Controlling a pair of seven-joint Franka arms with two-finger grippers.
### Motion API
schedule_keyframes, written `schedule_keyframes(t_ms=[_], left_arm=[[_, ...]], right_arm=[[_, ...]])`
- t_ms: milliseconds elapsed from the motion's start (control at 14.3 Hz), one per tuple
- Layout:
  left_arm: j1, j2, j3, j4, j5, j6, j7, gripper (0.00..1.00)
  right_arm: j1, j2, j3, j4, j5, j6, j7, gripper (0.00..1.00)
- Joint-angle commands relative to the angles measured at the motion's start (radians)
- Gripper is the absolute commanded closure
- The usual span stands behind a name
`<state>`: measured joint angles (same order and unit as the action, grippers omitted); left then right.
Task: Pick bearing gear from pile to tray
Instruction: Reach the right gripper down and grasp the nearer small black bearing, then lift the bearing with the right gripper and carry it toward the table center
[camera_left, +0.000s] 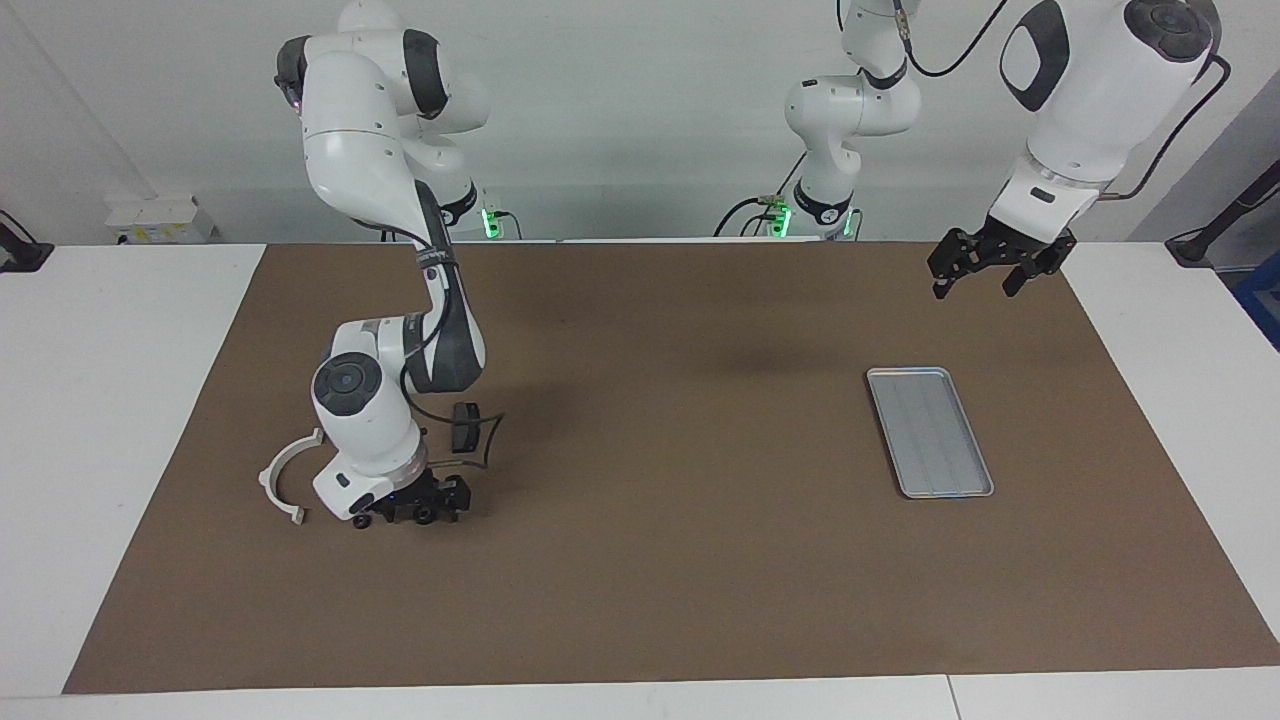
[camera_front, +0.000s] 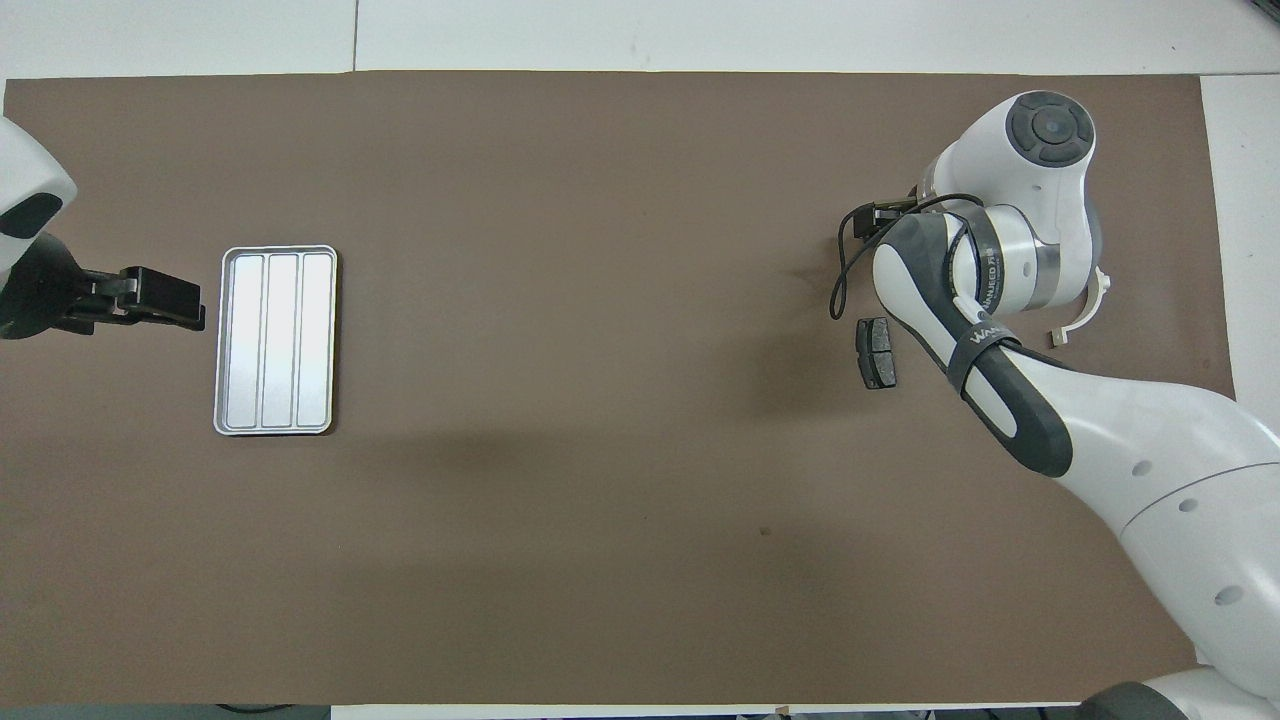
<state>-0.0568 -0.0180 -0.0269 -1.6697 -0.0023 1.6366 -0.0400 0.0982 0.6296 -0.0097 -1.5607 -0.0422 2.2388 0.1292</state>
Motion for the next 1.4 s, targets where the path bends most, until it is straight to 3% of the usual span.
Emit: schedule_keyframes(t_ms=[0,210,350,419,839,1119,1328], left_arm=[[0.002,-0.017,-0.001,-0.007,-0.002,-0.008,-0.011,0.0],[0.002,-0.017,-0.001,-0.007,-0.002,-0.008,-0.011,0.0],[0.002,-0.017,-0.001,-0.007,-0.002,-0.008,-0.011,0.0],[0.002,-0.017,-0.001,-0.007,-0.002,-0.008,-0.011,0.0],[0.002,-0.017,-0.001,-0.007,-0.002,-0.008,-0.011,0.0],[0.002,-0.017,-0.001,-0.007,-0.002,-0.008,-0.011,0.0],[0.0,-0.017,-0.001,-0.007,-0.002,-0.008,-0.011,0.0]], right_arm=[[-0.009,0.001,0.008,-0.004,-0.002,0.001,0.021,0.11],[-0.011,0.001,0.008,-0.004,0.001,-0.014,0.021,0.4],[-0.012,0.001,0.008,-0.004,0.002,-0.036,0.021,0.77],[-0.012,-0.001,0.008,-0.004,0.002,-0.039,0.021,1.0],[-0.006,-0.014,0.005,0.051,-0.018,-0.12,0.02,1.0],[0.056,-0.07,0.01,0.252,-0.002,-0.466,0.026,1.0],[0.155,-0.102,0.014,0.367,0.073,-0.658,0.295,1.0]])
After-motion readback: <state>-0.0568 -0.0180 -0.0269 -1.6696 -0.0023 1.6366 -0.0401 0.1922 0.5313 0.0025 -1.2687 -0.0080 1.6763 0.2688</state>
